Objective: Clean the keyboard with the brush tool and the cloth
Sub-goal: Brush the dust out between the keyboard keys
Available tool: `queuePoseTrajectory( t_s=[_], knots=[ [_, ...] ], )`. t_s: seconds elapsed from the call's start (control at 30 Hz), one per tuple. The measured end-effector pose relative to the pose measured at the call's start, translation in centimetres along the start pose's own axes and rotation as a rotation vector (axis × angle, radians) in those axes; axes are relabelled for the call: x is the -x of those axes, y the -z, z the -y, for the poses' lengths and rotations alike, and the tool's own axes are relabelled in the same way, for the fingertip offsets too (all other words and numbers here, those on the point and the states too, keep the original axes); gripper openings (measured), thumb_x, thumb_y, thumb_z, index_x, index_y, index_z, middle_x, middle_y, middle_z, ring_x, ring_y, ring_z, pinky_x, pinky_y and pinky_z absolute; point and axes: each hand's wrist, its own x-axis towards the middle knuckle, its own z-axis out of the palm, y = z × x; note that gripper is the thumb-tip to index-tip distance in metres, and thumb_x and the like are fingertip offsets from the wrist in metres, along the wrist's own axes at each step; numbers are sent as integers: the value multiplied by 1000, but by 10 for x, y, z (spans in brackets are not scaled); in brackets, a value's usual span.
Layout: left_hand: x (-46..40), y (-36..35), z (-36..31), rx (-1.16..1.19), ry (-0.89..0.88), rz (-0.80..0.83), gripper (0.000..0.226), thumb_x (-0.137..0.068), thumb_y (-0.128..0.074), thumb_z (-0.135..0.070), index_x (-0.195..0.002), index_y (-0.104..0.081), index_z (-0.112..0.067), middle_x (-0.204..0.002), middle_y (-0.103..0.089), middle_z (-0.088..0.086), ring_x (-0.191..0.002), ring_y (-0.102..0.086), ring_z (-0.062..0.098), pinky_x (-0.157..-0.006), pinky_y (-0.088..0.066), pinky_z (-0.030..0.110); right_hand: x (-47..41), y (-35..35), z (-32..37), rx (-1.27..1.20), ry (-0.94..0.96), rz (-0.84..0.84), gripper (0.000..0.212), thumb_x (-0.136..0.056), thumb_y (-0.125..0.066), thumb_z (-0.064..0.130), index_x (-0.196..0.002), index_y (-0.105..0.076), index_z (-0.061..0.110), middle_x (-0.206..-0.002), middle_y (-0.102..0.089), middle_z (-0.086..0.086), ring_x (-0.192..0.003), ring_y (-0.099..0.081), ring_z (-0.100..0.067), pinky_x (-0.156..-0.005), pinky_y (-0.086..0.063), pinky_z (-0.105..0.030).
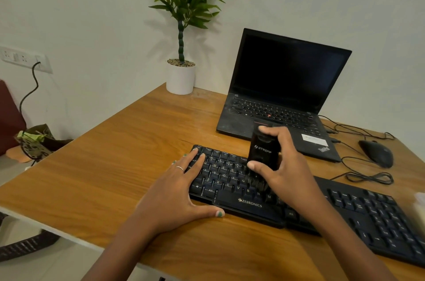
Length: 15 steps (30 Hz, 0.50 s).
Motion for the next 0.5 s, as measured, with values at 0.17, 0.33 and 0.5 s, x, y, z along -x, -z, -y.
queuePoseTrajectory(
  t_s=[0.17,0.33,0.5],
  knots=[
    [1,2,-4,2,8,1,125,-50,-41,-96,-151,8,-42,-156,20,-25,-148,6,9,-120,-15,33,-3,3,-4,-67,-50,-65,63,-78,-72,15,-124,-34,35,-97,-46,19,-80,-58,2,-55,-50,-15],
    [1,3,-5,-19,15,4,124,-52,-43,-94,-151,9,-42,-156,21,-25,-147,8,7,-118,-11,31,-9,4,-7,8,-55,-51,63,-79,-72,16,-125,-33,34,-94,-46,19,-80,-57,-5,-61,-53,-20],
    [0,2,-4,-23,4,7,125,-51,-40,-97,-151,10,-41,-156,21,-24,-148,5,8,-119,-13,32,-13,-2,-4,-46,-56,-46,63,-78,-72,15,-124,-34,35,-95,-44,22,-81,-54,-2,-58,-49,-16]
  ],
)
